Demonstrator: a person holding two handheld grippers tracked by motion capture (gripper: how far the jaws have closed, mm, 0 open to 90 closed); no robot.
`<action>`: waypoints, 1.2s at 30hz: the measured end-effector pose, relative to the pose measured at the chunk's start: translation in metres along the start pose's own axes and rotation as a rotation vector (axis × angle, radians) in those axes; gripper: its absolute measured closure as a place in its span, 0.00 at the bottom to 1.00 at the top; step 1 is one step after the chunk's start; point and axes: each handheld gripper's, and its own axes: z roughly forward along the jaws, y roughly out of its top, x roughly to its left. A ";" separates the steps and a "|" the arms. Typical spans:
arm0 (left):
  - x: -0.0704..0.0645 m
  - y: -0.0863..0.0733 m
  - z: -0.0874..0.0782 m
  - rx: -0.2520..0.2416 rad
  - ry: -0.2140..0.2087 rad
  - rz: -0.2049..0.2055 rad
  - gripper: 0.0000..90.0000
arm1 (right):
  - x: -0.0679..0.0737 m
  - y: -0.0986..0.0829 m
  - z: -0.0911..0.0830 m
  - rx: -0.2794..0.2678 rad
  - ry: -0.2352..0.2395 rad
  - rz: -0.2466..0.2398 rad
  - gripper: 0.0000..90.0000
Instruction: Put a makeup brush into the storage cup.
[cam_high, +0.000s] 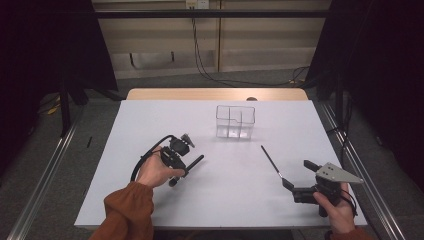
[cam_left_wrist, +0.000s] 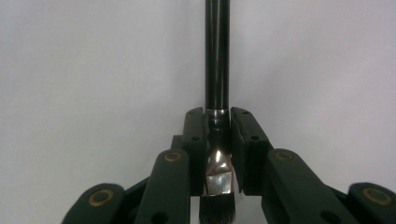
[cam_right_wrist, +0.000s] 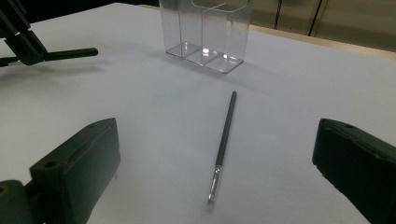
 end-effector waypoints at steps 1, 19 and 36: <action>0.000 -0.001 -0.001 -0.008 -0.004 -0.007 0.86 | 0.000 0.000 0.000 0.000 0.000 0.000 0.01; 0.007 -0.020 -0.017 -0.236 -0.049 -0.036 0.86 | 0.000 0.000 0.000 0.000 0.000 0.001 0.01; 0.011 -0.042 -0.028 -0.583 -0.076 0.012 0.86 | 0.000 0.000 0.000 0.001 0.001 0.002 0.00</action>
